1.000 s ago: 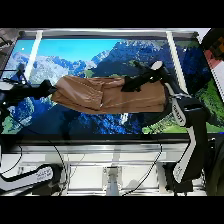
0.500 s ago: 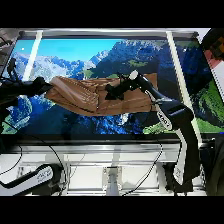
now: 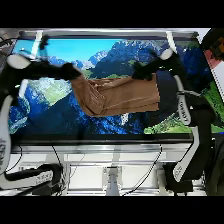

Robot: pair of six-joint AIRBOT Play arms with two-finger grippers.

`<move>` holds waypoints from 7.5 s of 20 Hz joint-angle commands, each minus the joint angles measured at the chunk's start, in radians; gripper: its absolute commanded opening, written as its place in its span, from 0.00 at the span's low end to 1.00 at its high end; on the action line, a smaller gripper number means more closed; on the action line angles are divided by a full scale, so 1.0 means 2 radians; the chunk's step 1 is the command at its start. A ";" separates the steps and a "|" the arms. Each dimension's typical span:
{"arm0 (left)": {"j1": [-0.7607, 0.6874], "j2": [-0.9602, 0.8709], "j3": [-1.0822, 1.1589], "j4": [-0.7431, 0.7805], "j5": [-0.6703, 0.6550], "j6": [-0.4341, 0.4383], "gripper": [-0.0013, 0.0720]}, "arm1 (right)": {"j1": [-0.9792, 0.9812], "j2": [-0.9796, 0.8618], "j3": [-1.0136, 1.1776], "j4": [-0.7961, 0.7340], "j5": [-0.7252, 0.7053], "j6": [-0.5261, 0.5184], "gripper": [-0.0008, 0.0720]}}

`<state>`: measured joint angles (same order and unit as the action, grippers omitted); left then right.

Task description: Fold the clothes and pants, and hang the long-sleeved shirts on hangers.

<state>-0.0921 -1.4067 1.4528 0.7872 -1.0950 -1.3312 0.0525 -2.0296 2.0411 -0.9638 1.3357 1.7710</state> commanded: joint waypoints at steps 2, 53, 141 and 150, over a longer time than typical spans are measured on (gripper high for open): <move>-0.130 -0.116 0.143 -0.001 0.014 -0.063 0.03 | -0.095 0.034 0.011 -0.020 0.081 -0.033 0.03; -0.094 -0.017 0.301 0.046 0.041 -0.026 0.51 | -0.237 -0.008 -0.183 0.091 0.087 -0.146 0.99; -0.094 -0.019 0.301 0.002 0.006 -0.007 0.51 | -0.540 0.213 -0.090 -0.354 0.253 -0.051 0.76; -0.035 -0.015 0.301 0.052 -0.018 -0.007 0.50 | -0.456 0.239 0.014 0.220 0.244 -0.043 0.03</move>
<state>-0.2100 -1.4406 2.0544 0.8757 -1.1011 -1.3457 -0.9493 -1.5711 2.0388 -0.9745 1.8206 1.7061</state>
